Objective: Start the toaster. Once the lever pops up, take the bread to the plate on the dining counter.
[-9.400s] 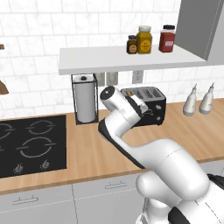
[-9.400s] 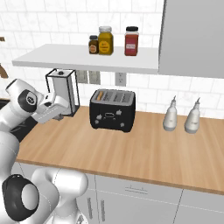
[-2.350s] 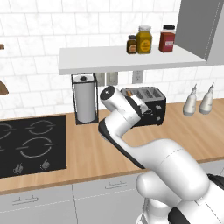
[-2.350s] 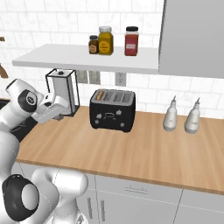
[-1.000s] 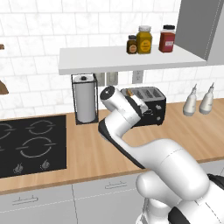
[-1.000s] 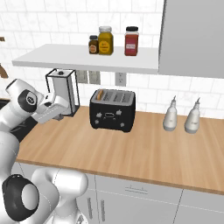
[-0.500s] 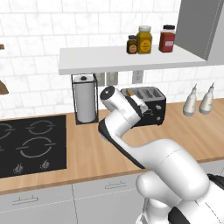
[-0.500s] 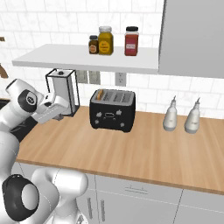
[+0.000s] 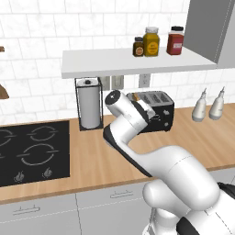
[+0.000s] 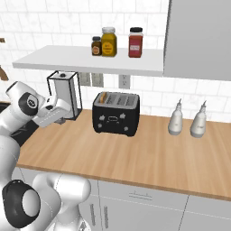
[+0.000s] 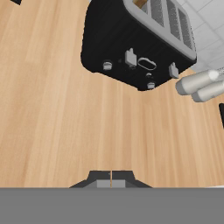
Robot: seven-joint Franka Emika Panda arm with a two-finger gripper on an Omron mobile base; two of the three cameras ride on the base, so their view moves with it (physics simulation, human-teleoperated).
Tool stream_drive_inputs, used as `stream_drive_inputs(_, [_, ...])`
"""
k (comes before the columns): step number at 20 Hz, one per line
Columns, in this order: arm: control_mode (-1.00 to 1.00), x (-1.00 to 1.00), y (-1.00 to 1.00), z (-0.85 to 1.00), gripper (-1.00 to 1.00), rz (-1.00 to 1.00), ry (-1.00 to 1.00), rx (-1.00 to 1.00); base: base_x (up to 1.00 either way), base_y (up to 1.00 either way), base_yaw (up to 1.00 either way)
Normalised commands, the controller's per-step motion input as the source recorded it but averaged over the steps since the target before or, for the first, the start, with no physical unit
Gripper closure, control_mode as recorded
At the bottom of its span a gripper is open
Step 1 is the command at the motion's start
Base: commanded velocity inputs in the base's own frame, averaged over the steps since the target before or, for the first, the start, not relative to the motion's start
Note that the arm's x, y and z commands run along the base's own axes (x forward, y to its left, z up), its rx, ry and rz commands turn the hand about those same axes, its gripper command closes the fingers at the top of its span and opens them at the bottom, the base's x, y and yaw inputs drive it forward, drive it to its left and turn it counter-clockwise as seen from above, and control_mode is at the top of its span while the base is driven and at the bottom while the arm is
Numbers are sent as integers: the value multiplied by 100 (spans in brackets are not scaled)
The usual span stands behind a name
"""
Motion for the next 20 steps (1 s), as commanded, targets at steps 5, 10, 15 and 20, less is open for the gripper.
stream_drive_inputs(5, [-100, 0, 0, 0, 100, 0, 0, 0, 0, 0, 0])
stream_drive_inputs(10, [-100, 0, 0, 0, 100, 0, 0, 0, 0, 0, 0])
stream_drive_inputs(15, [-100, 0, 0, 0, 100, 0, 0, 0, 0, 0, 0])
stream_drive_inputs(20, [-100, 0, 0, 0, 100, 0, 0, 0, 0, 0, 0])
